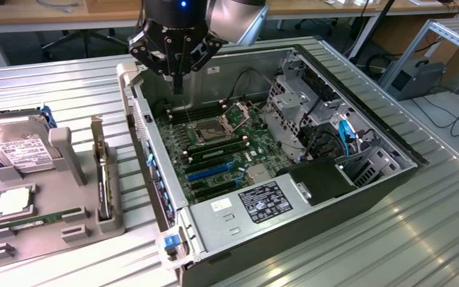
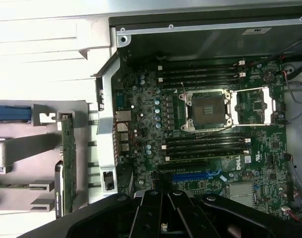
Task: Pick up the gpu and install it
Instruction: 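Reach for the gpu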
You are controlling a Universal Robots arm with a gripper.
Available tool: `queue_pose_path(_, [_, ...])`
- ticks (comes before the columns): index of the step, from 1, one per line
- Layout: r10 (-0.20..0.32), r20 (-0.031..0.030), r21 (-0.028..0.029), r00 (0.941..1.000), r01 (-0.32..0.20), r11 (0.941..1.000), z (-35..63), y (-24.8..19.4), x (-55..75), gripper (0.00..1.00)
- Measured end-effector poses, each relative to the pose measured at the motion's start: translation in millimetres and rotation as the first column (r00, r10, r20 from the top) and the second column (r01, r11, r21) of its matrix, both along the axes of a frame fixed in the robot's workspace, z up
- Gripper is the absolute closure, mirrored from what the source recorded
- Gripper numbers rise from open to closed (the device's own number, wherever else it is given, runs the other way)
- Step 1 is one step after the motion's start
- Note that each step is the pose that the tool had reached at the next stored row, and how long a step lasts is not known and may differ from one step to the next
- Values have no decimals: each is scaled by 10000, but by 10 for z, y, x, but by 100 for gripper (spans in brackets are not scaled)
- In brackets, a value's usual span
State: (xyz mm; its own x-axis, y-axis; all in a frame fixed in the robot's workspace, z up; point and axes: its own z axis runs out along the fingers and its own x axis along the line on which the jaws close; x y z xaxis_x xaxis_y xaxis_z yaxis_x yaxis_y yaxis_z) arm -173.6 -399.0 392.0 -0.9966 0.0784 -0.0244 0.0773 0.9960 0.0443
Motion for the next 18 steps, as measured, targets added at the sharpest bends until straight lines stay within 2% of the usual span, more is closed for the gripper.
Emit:
queue_pose_path(8, [-43,0,1,10000,43,10000,-1,0,-38,89])
queue_pose_path(18, [-45,1,1,10000,45,10000,-2,0,-162,89])
